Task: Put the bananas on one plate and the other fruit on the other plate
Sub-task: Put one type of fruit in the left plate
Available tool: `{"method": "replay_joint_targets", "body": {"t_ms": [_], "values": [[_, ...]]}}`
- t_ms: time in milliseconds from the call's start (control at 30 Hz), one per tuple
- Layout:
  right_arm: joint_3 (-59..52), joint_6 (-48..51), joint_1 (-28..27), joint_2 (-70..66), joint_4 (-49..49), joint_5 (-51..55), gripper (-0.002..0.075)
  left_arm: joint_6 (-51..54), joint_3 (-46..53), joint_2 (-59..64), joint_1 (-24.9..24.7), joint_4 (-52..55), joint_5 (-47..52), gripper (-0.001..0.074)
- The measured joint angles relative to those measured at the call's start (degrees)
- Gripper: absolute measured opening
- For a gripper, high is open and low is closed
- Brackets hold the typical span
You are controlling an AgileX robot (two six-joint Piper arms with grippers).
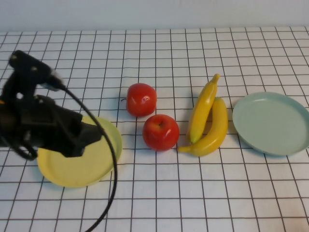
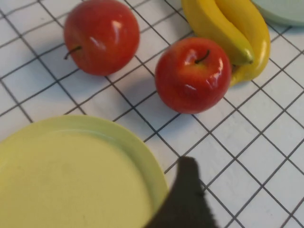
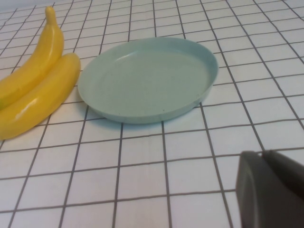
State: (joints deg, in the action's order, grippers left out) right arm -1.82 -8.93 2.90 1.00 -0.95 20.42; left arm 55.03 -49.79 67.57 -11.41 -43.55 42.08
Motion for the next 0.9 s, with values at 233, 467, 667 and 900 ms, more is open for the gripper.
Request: {"method": "replay_joint_targets", "body": {"t_ms": [233,467,667,900], "values": [[0.0,0.0,0.0,0.0,0.0,0.0,-0.0016,-8.98,-8.58,13.47,-10.0,9.34,-4.34,0.0667],[0.0,0.0,0.0,0.0,0.0,0.0,-0.0016,-20.11,-19.28,24.81,-15.89,21.43,-4.48,0.0668],[0.0,0.0,0.0,0.0,0.0,0.0,-0.0016,-25.89,-29.52,33.38,-19.04,27.16,-1.34,0.0668],[0.0,0.0,0.0,0.0,0.0,0.0,-0.0016,-26.69,-36.2,40.02,-22.27,30.24,0.48,0.0668]]}}
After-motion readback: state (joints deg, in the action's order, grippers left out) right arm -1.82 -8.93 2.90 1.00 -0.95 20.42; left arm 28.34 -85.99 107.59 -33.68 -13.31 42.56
